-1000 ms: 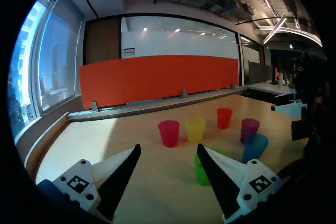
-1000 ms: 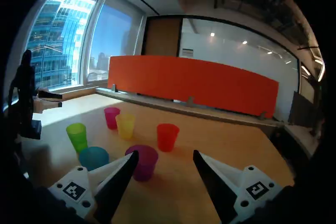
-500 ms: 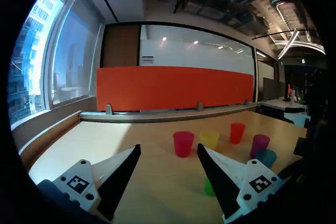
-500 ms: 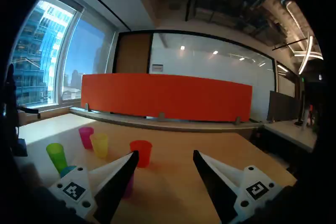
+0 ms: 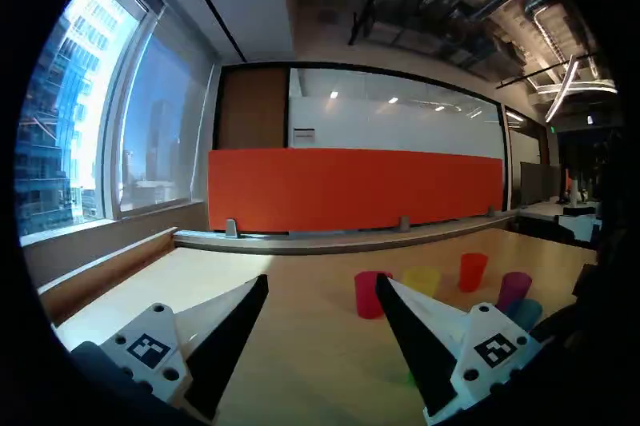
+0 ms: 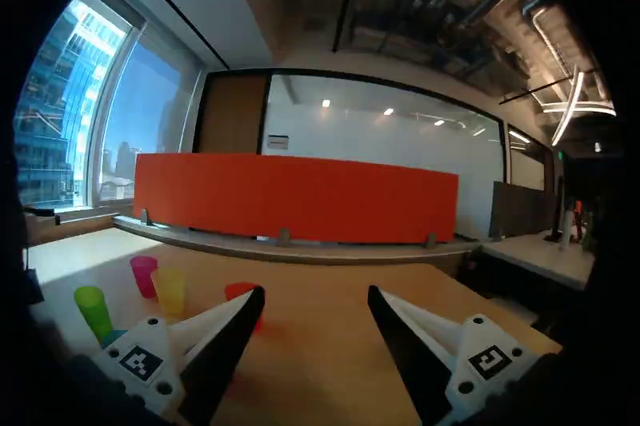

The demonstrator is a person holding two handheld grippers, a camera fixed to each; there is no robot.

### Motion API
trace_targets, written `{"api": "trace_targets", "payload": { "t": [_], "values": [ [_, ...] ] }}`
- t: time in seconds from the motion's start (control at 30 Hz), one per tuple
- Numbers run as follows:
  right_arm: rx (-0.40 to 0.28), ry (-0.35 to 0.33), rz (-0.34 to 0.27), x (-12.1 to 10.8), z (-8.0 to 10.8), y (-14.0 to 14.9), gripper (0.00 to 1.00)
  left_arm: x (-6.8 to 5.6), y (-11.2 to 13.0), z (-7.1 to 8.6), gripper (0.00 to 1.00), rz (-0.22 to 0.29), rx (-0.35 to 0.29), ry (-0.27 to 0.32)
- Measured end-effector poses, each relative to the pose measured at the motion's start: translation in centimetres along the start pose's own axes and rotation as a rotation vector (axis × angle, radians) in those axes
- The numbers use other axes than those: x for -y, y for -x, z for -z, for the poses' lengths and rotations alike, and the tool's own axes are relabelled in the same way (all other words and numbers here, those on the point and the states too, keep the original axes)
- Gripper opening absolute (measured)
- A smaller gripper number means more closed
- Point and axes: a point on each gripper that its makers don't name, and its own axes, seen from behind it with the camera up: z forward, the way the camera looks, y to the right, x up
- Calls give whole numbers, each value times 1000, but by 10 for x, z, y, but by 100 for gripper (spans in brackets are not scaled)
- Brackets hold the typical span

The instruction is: Pour water

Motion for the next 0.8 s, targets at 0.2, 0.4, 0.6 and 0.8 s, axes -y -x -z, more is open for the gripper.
{"api": "trace_targets", "payload": {
  "t": [0.2,0.4,0.6,0.8],
  "values": [
    [-4,-13,-27,5,0,-9,100,7,-4,1,100,-19,-36,-49],
    [19,-23,5,11,-1,-12,100,17,-2,2,100,-34,-60,-98],
    [35,-22,51,16,-2,-13,100,21,4,-1,100,-61,-67,-107],
    [55,-42,75,25,-2,-11,100,28,16,-4,100,-57,-62,-122]
  ]
}}
